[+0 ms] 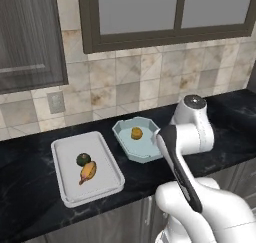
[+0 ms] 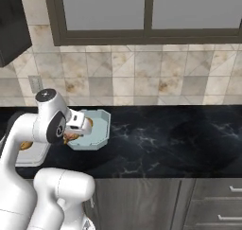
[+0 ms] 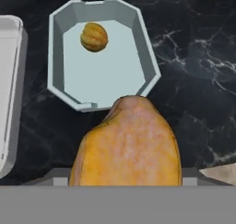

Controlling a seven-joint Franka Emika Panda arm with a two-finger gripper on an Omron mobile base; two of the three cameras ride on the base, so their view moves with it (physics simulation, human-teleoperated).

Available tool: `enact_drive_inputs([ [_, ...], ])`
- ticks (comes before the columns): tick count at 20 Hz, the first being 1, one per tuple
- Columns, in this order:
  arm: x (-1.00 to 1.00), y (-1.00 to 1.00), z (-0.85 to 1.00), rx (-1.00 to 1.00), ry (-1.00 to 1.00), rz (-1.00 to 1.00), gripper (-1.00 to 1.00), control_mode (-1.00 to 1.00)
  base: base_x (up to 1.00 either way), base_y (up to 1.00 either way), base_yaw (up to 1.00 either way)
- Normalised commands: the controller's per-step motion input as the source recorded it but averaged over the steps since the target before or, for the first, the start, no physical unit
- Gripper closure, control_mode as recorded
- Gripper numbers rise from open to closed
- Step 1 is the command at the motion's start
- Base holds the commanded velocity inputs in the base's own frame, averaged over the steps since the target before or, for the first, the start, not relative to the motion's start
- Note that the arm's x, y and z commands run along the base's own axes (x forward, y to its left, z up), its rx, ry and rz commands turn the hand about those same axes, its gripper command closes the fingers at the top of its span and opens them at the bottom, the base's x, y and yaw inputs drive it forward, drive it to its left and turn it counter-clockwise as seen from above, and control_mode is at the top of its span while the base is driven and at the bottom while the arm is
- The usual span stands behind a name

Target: Place one squash and one chicken drumstick in each tupperware on the nearby counter, to pack two identical lunches.

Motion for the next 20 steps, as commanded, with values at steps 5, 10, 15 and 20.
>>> enact_drive_inputs([
  [5, 0.19, 0.00, -0.09, 0.03, 0.00, -0.25, 1.00, -1.00, 0.00, 0.00, 0.00],
  [10, 0.19, 0.04, -0.07, 0.07, 0.00, -0.19, 1.00, -1.00, 0.00, 0.00, 0.00],
  [15, 0.23, 0.10, -0.12, 0.12, 0.00, -0.08, 1.00, -1.00, 0.00, 0.00, 0.00],
  [20, 0.21, 0.15, -0.22, 0.09, 0.00, -0.09, 1.00, -1.00, 0.00, 0.00, 0.00],
])
